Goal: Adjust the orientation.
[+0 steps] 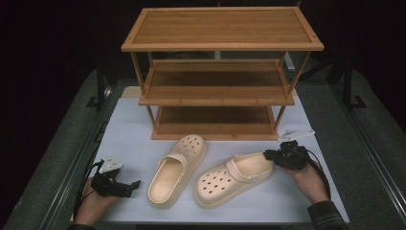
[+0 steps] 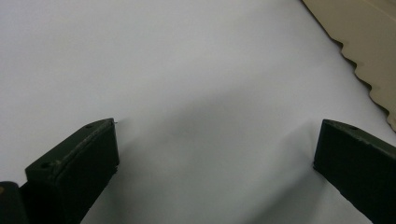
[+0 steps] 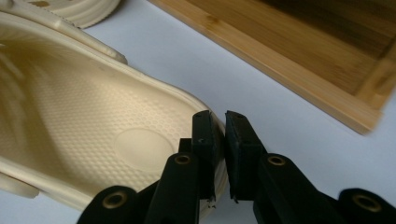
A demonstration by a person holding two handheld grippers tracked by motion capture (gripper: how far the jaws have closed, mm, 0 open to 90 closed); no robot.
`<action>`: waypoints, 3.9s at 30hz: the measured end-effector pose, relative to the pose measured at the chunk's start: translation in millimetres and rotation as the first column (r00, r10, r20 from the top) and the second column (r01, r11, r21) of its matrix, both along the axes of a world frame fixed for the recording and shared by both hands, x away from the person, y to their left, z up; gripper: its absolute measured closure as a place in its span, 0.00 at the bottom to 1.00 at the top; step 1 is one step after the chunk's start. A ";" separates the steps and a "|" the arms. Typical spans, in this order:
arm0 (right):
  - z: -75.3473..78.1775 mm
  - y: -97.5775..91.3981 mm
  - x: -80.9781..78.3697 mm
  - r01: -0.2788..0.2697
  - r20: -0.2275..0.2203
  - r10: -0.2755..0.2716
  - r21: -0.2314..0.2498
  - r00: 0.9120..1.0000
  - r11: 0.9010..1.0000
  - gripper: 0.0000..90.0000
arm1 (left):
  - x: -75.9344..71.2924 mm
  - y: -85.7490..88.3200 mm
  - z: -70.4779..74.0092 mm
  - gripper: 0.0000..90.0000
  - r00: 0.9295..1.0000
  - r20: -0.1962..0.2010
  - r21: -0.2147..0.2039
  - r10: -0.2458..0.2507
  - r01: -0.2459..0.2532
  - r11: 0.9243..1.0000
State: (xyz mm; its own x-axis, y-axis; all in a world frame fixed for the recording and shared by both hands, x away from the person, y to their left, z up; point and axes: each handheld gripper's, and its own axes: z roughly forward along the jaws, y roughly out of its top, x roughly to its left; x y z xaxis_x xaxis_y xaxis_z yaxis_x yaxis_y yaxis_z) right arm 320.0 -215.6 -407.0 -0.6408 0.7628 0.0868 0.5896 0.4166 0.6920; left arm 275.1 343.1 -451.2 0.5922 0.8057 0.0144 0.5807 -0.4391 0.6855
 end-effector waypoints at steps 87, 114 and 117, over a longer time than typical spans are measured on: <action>15.4 12.4 -53.0 -0.173 0.077 0.163 0.152 0.984 0.973 1.00 | 0.1 0.0 -0.1 0.00 1.000 0.000 -0.001 0.000 0.000 1.000; -18.2 -82.8 45.5 0.091 0.002 -0.092 0.132 0.996 0.987 1.00 | -0.1 0.0 0.0 0.00 1.000 -0.001 0.002 0.001 -0.001 1.000; -22.2 -81.8 43.4 0.069 -0.017 -0.067 0.135 0.998 0.988 1.00 | 0.0 0.0 0.0 0.00 1.000 -0.002 0.001 0.000 0.000 1.000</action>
State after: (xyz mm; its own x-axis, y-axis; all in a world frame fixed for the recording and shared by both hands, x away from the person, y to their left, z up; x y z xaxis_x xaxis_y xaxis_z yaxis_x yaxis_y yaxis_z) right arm 363.3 -297.5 -429.2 -0.5863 0.7850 0.2003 0.6222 0.2780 0.7319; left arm 275.1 343.1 -451.2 0.5919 0.8059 0.0145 0.5822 -0.4399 0.6838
